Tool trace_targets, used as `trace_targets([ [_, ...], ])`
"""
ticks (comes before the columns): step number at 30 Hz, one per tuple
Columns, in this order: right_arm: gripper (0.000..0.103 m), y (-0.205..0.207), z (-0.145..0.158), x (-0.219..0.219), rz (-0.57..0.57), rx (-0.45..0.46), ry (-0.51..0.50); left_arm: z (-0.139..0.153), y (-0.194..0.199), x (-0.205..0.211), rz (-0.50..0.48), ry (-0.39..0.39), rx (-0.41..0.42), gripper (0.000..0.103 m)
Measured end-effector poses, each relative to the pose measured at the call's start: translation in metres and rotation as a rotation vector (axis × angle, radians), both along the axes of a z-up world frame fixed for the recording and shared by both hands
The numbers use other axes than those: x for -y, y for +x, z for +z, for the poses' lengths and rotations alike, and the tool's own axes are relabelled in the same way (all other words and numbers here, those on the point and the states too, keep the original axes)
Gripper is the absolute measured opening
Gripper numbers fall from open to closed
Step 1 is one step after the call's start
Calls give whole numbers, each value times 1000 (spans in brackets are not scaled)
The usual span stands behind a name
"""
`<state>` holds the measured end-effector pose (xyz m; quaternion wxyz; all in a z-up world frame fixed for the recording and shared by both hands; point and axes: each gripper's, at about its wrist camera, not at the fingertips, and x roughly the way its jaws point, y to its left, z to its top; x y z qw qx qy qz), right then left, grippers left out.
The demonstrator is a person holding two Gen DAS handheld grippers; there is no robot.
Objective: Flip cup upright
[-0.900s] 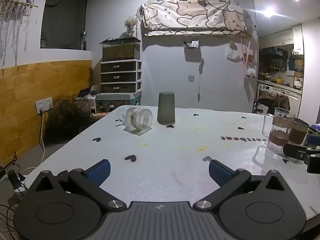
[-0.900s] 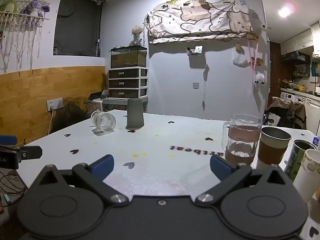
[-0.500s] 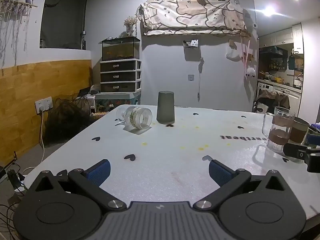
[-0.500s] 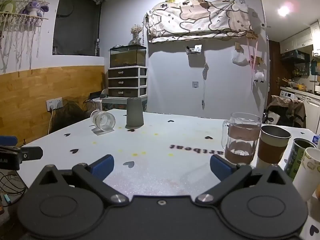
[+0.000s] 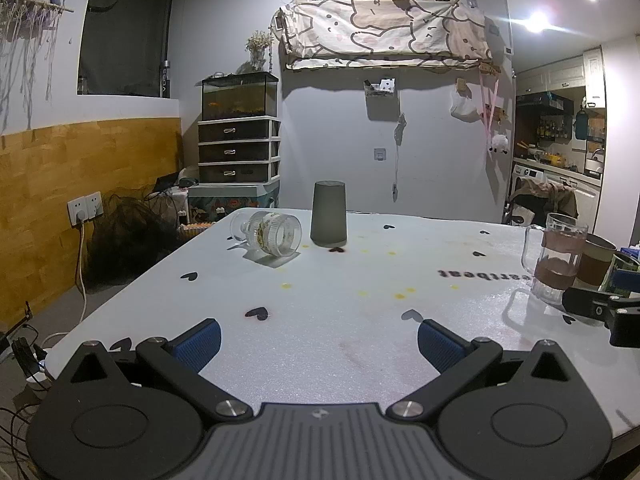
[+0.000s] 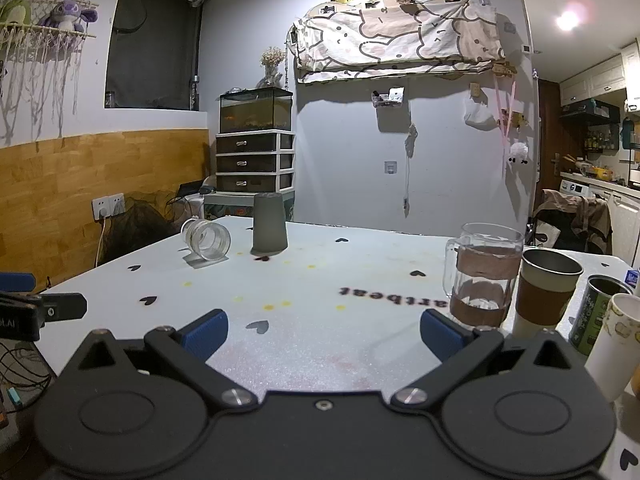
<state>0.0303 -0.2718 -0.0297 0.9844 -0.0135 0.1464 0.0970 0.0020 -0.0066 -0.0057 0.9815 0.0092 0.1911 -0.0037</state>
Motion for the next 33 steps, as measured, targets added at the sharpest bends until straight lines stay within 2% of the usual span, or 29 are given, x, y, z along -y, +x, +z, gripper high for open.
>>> trace_targets([
  [18,103,4,-3,-1,1,-3,-1,-8,3,9,-2,1,2,103],
  [33,103,0,0,-3,4,-1,-8,2,0,6,-6,-3,3,103],
])
